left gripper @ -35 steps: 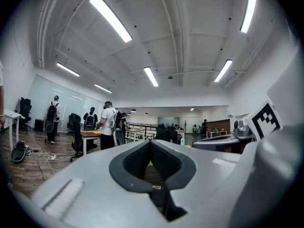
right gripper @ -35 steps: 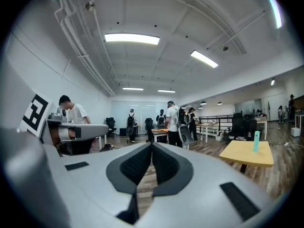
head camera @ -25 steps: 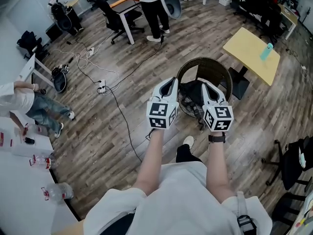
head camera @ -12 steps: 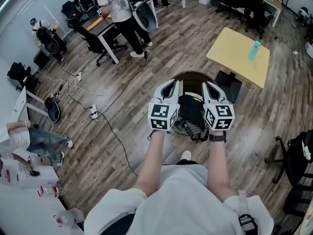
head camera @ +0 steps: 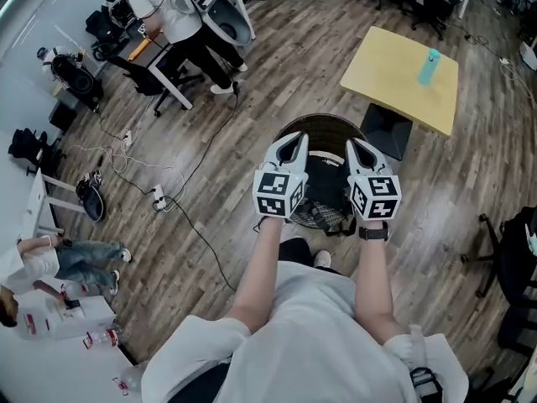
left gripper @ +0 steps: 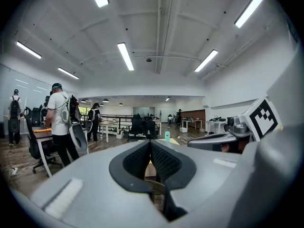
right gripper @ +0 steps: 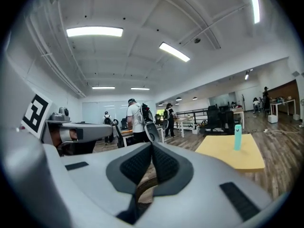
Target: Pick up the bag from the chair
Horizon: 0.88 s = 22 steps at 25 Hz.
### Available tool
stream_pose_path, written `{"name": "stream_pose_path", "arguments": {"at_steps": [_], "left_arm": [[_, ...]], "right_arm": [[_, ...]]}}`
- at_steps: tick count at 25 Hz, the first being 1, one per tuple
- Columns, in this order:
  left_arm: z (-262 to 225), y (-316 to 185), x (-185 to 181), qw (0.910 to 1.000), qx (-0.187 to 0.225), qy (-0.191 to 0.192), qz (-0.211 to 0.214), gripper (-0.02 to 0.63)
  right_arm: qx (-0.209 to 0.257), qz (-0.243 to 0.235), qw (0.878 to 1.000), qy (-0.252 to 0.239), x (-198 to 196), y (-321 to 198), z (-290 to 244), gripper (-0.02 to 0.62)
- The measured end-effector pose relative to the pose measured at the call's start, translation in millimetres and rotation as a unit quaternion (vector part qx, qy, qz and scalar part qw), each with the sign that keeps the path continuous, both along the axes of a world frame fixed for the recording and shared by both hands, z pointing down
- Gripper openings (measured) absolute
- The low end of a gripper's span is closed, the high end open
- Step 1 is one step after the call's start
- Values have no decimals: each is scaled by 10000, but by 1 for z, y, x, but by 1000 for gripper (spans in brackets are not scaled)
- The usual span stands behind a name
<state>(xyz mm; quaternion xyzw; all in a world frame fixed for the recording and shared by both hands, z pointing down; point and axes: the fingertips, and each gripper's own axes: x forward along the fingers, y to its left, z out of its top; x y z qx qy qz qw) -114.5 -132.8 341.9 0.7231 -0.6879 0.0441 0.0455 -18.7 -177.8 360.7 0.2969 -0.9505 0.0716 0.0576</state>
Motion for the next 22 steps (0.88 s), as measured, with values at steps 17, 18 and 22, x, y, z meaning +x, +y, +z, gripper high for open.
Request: {"name": "stream_pose_path", "arguments": {"at_steps": [17, 18, 22], "left_arm": [[126, -56, 4, 9877, -1346, 296, 735, 11], [135, -59, 2, 9860, -1446, 313, 766, 12], [166, -71, -11, 9789, -1779, 481, 877, 14]], "right_arm": [[-1442, 866, 9826, 792, 27, -49, 137, 11], [-1537, 852, 9805, 884, 23, -48, 147, 11], [-1912, 742, 9701, 1297, 9, -47, 187, 11]]}}
